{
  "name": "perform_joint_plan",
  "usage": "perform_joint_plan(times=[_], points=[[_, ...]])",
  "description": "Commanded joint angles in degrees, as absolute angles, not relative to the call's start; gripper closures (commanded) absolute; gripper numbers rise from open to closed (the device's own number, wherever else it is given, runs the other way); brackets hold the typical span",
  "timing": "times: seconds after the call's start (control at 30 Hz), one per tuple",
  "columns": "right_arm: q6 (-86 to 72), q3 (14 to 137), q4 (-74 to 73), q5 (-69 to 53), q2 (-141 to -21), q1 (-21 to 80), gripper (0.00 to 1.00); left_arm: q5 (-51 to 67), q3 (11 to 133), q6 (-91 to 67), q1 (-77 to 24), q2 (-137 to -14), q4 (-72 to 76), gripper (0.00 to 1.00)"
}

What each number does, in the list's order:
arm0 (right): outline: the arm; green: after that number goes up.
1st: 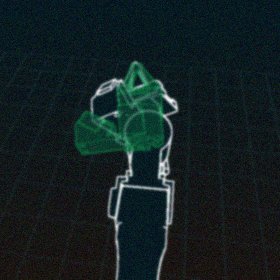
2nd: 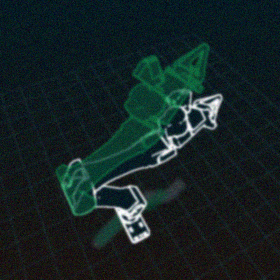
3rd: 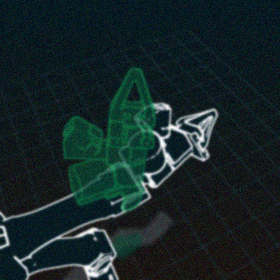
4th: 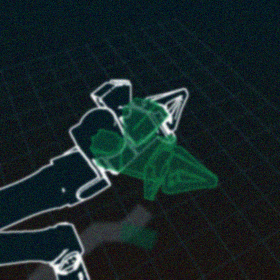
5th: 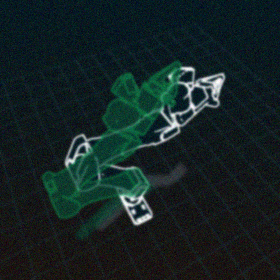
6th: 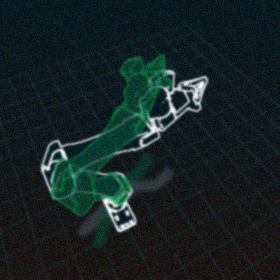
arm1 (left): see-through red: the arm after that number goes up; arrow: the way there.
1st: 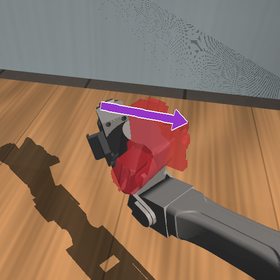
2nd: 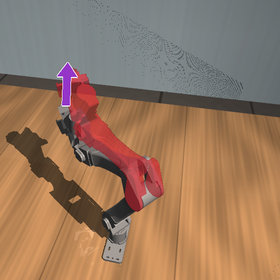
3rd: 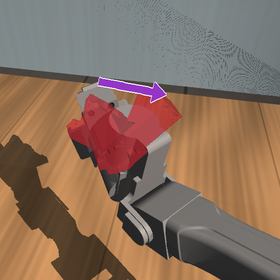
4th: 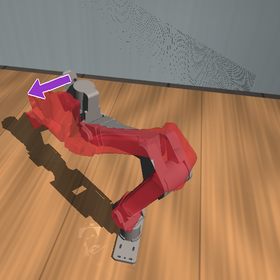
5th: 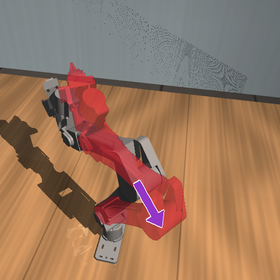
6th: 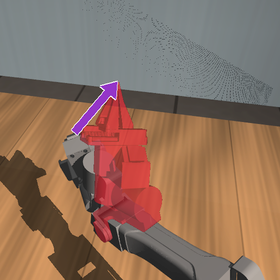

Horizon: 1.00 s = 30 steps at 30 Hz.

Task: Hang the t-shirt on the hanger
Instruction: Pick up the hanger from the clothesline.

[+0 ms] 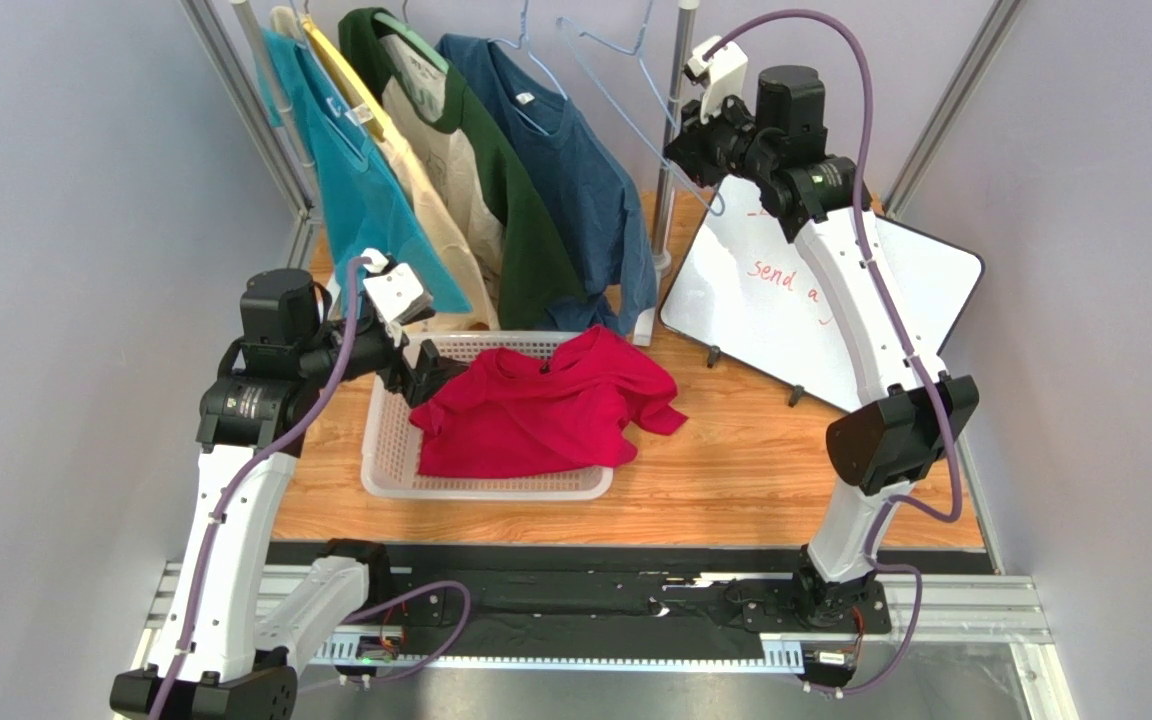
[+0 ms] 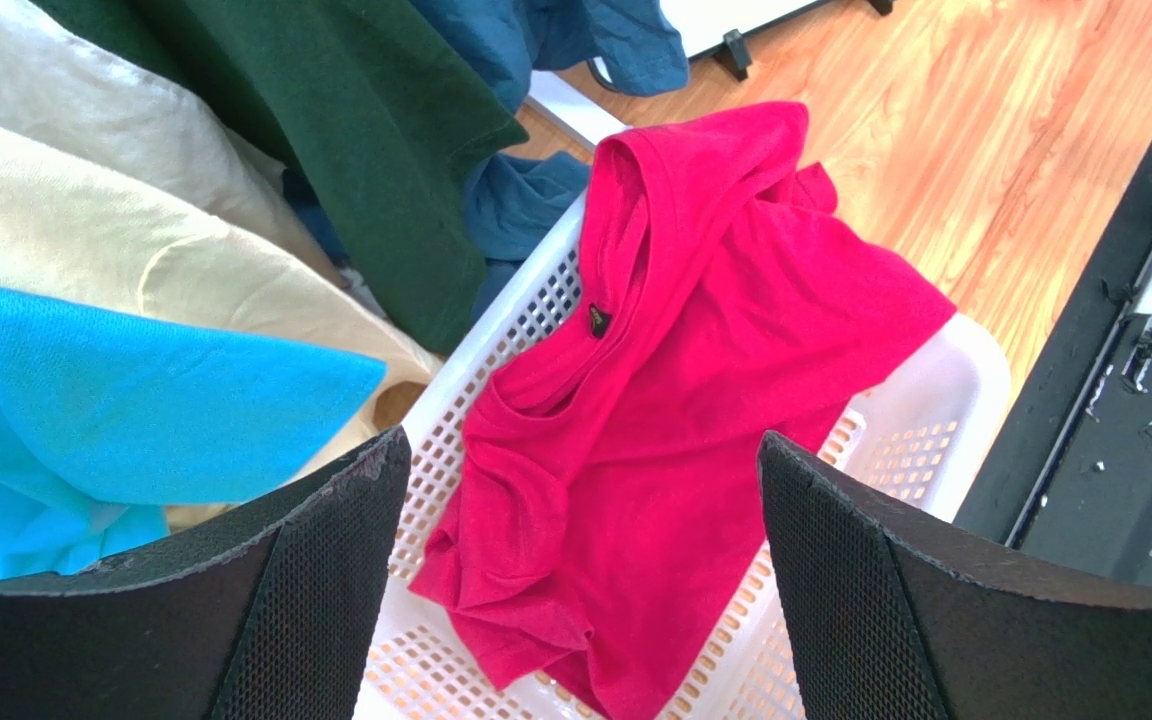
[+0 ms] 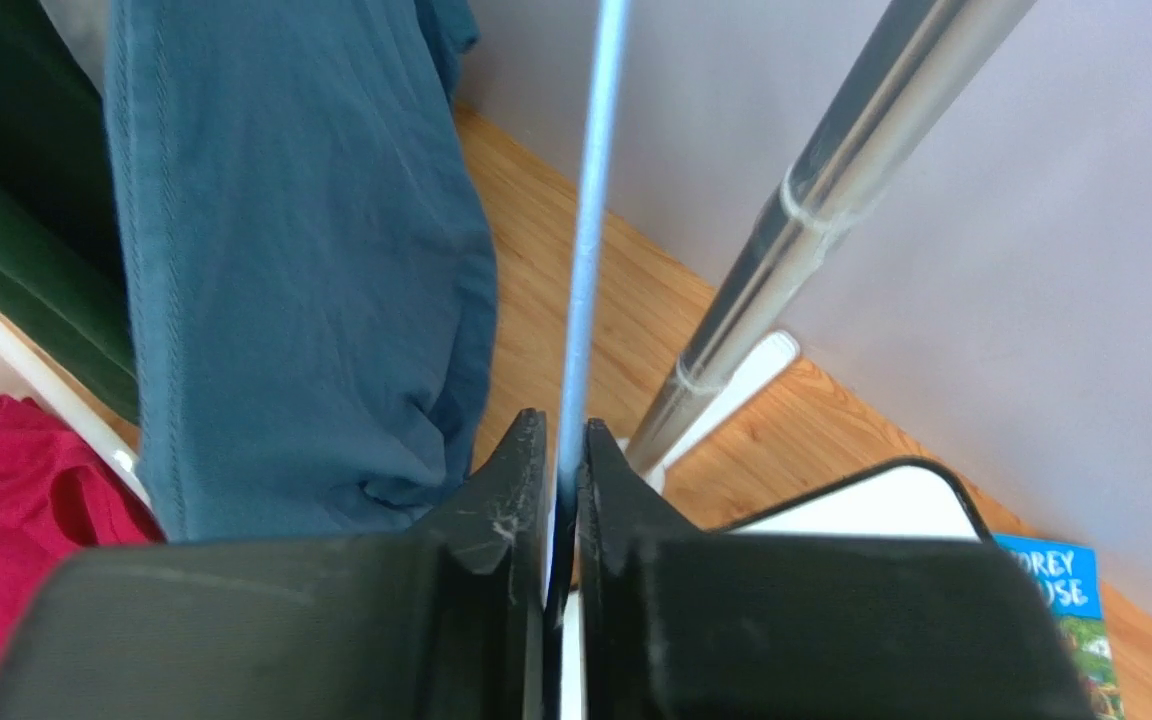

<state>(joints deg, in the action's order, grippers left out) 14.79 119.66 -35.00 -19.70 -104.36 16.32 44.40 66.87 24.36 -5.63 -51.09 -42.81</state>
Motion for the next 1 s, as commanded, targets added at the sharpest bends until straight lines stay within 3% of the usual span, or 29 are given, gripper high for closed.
perform_joint_plan(times=[0.0, 0.3, 0.6, 0.73, 0.87, 0.97], points=[[13.71, 119.88, -28.65, -24.35, -101.16, 16.52, 1.00, 44.30, 66.97, 24.09, -5.54, -50.89, -42.37, 0.10], [8.53, 121.47, -21.45, -21.53, -99.06, 16.43, 1.00, 43.77, 66.80, 23.38, -5.54, -50.80, -41.84, 0.10], [8.97, 113.04, -23.55, -21.89, -88.78, 15.47, 1.00, 43.94, 67.32, 23.82, -5.54, -52.03, -42.19, 0.09], [10.44, 104.70, -28.72, -21.89, -82.28, 14.50, 1.00, 44.03, 68.73, 25.48, -5.54, -53.00, -43.06, 0.07], [10.20, 94.60, -36.00, -13.91, -74.11, 13.98, 1.00, 43.59, 70.57, 27.59, -5.54, -54.40, -44.82, 0.06], [9.14, 87.04, -37.62, -15.89, -62.79, 11.87, 1.00, 45.34, 70.49, 28.39, -5.54, -54.06, -44.91, 0.05]])
